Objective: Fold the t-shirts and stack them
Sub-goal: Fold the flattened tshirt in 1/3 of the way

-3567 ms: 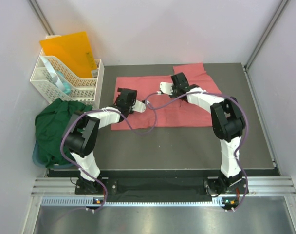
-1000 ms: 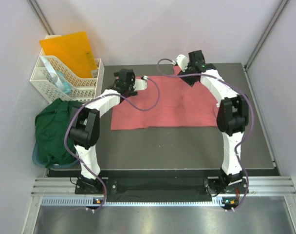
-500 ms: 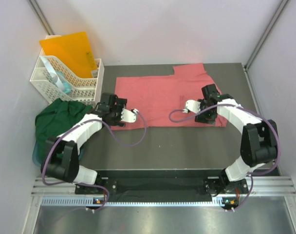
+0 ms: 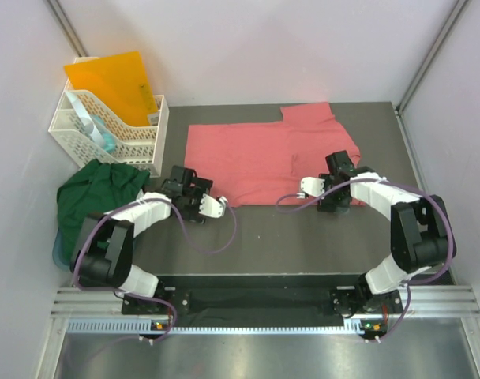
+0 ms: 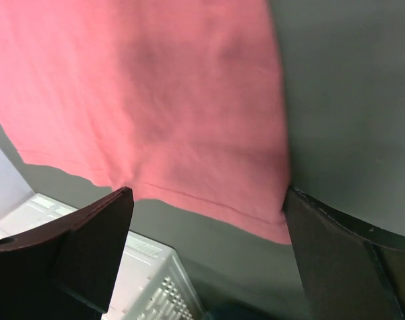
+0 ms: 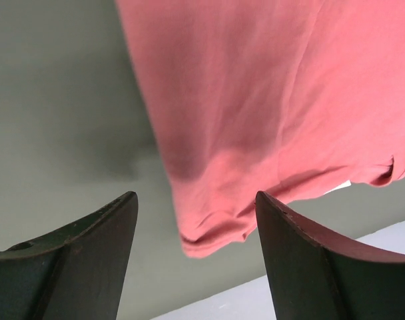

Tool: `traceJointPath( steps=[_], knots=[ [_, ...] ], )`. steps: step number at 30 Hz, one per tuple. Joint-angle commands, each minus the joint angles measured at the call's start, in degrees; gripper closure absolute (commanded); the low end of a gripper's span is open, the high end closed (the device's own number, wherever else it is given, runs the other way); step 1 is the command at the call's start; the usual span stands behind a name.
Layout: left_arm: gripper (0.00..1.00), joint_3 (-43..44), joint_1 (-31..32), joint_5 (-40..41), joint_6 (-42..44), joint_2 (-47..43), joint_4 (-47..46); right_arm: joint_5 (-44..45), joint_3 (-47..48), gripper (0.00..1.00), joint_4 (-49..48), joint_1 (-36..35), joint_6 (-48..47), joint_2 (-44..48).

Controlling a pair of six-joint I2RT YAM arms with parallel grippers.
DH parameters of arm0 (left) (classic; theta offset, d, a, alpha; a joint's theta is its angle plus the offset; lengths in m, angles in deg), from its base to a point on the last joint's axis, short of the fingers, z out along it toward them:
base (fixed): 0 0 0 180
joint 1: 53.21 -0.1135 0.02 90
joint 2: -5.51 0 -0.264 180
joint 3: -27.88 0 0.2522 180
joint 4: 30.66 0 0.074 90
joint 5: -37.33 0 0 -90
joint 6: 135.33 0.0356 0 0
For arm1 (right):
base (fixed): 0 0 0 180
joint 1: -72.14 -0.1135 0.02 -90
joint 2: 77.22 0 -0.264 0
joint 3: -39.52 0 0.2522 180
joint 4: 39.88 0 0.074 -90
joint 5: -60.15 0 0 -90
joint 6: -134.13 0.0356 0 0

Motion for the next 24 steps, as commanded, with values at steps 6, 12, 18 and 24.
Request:
traceJointPath(
  steps=[6,12,18,24],
  knots=[
    [0.02,1.70,0.76,1.02,-1.57,5.70,-2.86,2.16,-1.58,0.41,-8.77,-0.42,-0.65,-5.18],
    [0.74,2.32,0.67,3.40,-0.78,5.09,2.58,3.57,-3.42,0.69,-8.51,0.19,-2.93,-4.66],
    [1.00,1.36,0.50,2.44,2.99,0.45,11.02,4.18,-5.62,0.96,-4.65,0.81,-5.83,-0.28],
    [1.00,-3.03,0.41,1.03,7.22,-6.93,18.58,4.36,-11.41,1.00,-0.43,0.99,-9.96,7.10]
  ],
)
